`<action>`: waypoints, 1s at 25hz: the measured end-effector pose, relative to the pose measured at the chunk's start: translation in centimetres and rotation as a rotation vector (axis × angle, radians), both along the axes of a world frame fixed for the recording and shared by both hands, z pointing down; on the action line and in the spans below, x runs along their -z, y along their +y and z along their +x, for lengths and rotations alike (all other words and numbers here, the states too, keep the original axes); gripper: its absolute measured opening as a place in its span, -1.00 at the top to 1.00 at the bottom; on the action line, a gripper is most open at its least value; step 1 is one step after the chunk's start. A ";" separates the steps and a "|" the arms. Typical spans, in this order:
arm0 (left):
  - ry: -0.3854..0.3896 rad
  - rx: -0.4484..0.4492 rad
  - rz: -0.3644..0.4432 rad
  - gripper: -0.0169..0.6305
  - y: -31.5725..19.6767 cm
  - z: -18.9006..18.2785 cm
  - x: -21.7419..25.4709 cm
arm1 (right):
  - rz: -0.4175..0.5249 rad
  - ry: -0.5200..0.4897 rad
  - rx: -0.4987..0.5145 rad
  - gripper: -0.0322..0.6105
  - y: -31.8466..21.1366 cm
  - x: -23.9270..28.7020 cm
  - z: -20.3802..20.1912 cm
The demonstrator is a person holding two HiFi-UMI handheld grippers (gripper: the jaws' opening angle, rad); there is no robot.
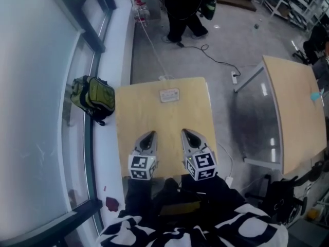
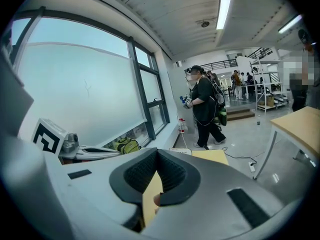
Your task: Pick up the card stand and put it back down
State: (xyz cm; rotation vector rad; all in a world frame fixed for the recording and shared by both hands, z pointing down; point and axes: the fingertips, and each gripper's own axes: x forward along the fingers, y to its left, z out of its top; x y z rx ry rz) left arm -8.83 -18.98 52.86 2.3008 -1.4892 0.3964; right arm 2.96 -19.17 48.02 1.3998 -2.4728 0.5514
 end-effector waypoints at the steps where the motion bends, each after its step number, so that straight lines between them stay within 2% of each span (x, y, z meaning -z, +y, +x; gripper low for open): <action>1: -0.006 -0.001 -0.011 0.94 -0.1 -0.6 -0.6 | -0.007 0.001 0.003 0.83 -0.3 -0.2 0.0; 12: -0.097 -0.022 -0.092 0.85 -4.2 -6.6 -5.5 | -0.058 0.027 0.023 0.83 -3.4 -2.4 0.7; 17: -0.131 -0.064 -0.124 0.74 -7.9 -7.0 -8.0 | -0.094 0.036 0.018 0.83 -5.9 -5.1 1.6; 21: -0.127 -0.101 -0.138 0.62 -10.1 -6.2 -9.7 | -0.136 0.041 0.020 0.83 -7.5 -7.4 2.2; 25: -0.142 -0.130 -0.143 0.60 -11.7 -5.9 -11.1 | -0.157 0.037 0.056 0.83 -8.9 -8.9 1.5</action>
